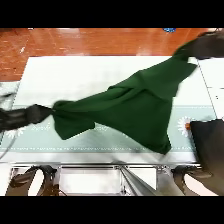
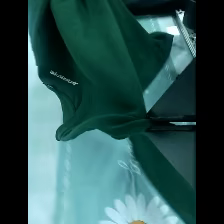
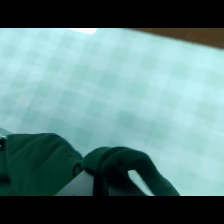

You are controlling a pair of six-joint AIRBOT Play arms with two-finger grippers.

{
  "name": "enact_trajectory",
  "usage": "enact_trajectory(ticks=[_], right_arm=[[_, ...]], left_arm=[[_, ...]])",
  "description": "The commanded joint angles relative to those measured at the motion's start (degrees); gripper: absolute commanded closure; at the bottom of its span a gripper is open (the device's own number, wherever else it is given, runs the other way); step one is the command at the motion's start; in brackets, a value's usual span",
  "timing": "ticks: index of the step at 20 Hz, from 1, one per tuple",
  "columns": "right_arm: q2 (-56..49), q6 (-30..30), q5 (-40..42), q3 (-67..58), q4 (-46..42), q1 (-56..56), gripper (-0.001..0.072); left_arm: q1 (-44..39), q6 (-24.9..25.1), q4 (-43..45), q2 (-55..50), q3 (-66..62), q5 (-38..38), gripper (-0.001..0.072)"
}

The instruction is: Fold the shirts.

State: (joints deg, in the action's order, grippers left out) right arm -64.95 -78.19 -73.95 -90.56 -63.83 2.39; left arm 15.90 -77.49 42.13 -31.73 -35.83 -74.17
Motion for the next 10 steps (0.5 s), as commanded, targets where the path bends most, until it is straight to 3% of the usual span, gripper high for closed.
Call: enact_trajectory(ticks=[1, 5, 6, 7, 8, 10], right_arm=[[-15.23, 1.84, 4.90, 0.61, 8.59, -0.02, 0.0684], [-26.71, -0.57, 7.54, -0.50, 11.89, -0.07, 0.0683], [-28.15, -1.70, 8.61, -0.50, 11.85, -0.22, 0.0615], [-28.81, -2.64, 9.14, -0.50, 11.45, -0.66, 0.0366], [-28.65, -2.71, 8.92, -0.50, 9.70, -1.05, 0.0298], [-26.38, -2.45, 6.05, -0.50, 4.57, -2.82, 0.0299]], left_arm=[[-3.63, 2.95, -0.61, -7.02, 14.49, 18.36, 0.0690], [-5.84, 3.52, -2.58, -17.90, 14.43, 31.21, 0.0675], [-5.79, 3.54, -3.15, -20.17, 13.68, 31.61, 0.0552], [-5.73, 3.74, -3.02, -21.94, 12.31, 31.23, 0.0229], [-4.81, 5.38, -2.84, -22.86, 10.32, 29.55, 0.0200], [-0.74, 6.60, -2.82, -22.73, 4.50, 25.66, 0.0200]])
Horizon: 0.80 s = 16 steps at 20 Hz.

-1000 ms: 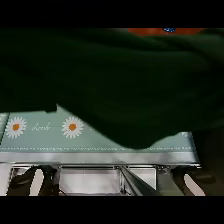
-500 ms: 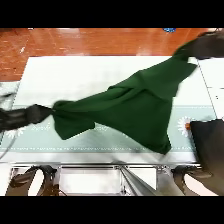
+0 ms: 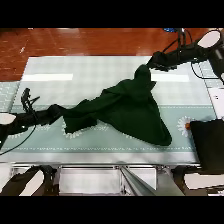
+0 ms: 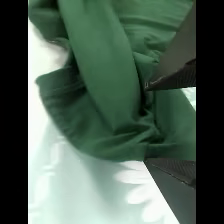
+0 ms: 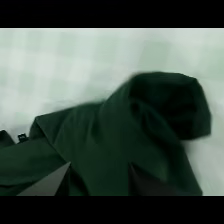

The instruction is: Fold the shirts.

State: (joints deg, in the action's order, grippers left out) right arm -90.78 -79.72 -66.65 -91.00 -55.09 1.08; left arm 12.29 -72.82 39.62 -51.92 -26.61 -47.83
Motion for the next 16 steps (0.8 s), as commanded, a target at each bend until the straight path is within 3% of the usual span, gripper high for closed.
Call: enact_trajectory(ticks=[1, 5, 8, 12, 16], right_arm=[[1.55, -0.33, -3.80, -0.04, -8.24, -3.06, 0.0302], [14.36, 1.95, -10.91, 9.40, -22.71, -10.45, 0.0302], [27.34, -4.63, -3.96, 33.48, -17.53, -17.14, 0.0302], [40.19, 2.38, -1.88, 57.37, -0.96, -26.25, 0.0302], [45.13, 3.39, -3.91, 63.23, -0.48, -31.15, 0.0302]], left_arm=[[5.95, 1.90, -0.15, -2.43, -8.33, -2.91, 0.0200], [15.69, 1.84, -0.15, -2.91, -16.39, -9.75, 0.0201], [16.44, 1.70, -0.13, -7.39, -13.31, -18.05, 0.0202], [14.43, 3.80, -0.20, -17.38, -9.90, -21.73, 0.0203], [11.13, 5.99, -5.42, -24.85, -9.88, -21.59, 0.0203]])
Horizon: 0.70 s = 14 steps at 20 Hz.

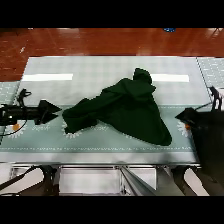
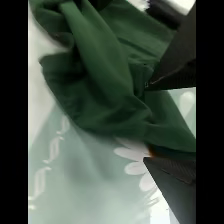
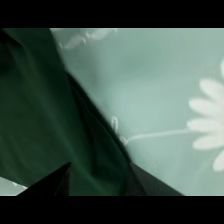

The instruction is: Fold the shirts.

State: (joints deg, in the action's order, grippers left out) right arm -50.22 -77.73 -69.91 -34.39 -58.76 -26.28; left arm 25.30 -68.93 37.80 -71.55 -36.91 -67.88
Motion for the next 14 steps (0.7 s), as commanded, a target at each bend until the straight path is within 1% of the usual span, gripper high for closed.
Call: enact_trajectory(ticks=[1, 2, 3, 4, 5, 6, 10, 14], right_arm=[[4.59, 1.31, -1.46, 6.67, 2.69, -4.02, 0.0302], [4.55, 0.81, -2.49, 6.67, 0.79, -4.02, 0.0302], [4.55, -0.74, -4.15, 6.67, -2.36, -4.02, 0.0302], [4.55, -2.01, -5.53, 6.67, -5.60, -4.00, 0.0302], [4.55, -3.02, -6.49, 6.67, -7.54, -3.96, 0.0302], [4.55, -3.21, -7.04, 6.67, -7.80, -3.96, 0.0302], [4.55, -3.56, -8.04, 9.27, -7.61, -3.72, 0.0302], [4.55, -3.39, -6.03, 14.34, -4.79, -3.72, 0.0302]], left_arm=[[-3.06, 3.02, -5.14, -6.45, 0.39, -1.20, 0.0204], [-4.33, 3.52, -5.99, -7.45, 0.39, -0.68, 0.0211], [-5.75, 3.85, -6.16, -8.33, 0.35, 0.20, 0.0298], [-6.86, 5.01, -6.16, -8.96, 0.20, 1.09, 0.0509], [-7.41, 8.35, -6.38, -9.07, -0.04, 1.57, 0.0683], [-7.74, 9.99, -7.15, -8.90, -0.11, 2.23, 0.0690], [-7.82, 9.94, -7.72, -8.72, -0.31, 4.48, 0.0690], [-7.82, 9.99, -7.72, -8.74, -0.31, 4.59, 0.0690]])
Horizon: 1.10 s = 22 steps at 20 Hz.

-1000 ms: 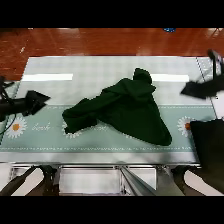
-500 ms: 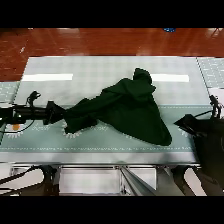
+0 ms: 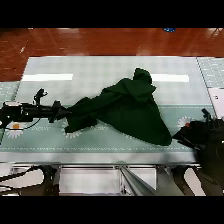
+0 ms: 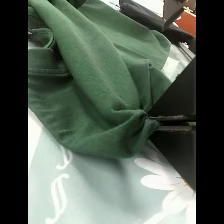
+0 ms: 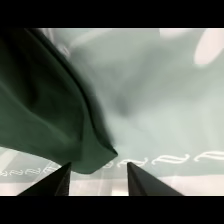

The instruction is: Fold the shirts.

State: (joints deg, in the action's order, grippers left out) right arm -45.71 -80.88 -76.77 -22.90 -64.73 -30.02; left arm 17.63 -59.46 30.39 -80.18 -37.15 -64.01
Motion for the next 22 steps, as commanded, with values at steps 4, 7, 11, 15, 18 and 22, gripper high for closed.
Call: enact_trajectory(ticks=[4, 7, 11, 15, 18, 22], right_arm=[[-3.13, 1.22, 3.50, 3.39, 4.52, 0.39, 0.0302], [-11.72, 2.56, 7.98, 3.37, 7.87, 6.51, 0.0302], [-19.47, 8.33, 11.98, 1.01, 17.35, 14.99, 0.0684], [-15.34, 8.07, 7.10, -14.25, 18.38, 16.20, 0.0685], [-14.12, 5.11, 7.10, -38.51, 14.12, 16.20, 0.0685], [-14.12, -0.59, 10.80, -70.51, 10.62, 16.22, 0.0685]], left_arm=[[-0.15, 0.50, -0.37, -0.11, -0.07, 1.05, 0.0690], [-0.15, 0.48, -0.42, -0.11, -0.04, 0.98, 0.0690], [0.31, 0.55, -0.42, -0.09, -0.52, -0.24, 0.0690], [3.45, 1.97, -7.74, 3.98, -6.12, -5.22, 0.0690], [4.24, 5.03, -24.37, 11.45, -13.73, -3.50, 0.0690], [4.17, 4.94, -29.55, 19.74, -31.47, 5.31, 0.0690]])
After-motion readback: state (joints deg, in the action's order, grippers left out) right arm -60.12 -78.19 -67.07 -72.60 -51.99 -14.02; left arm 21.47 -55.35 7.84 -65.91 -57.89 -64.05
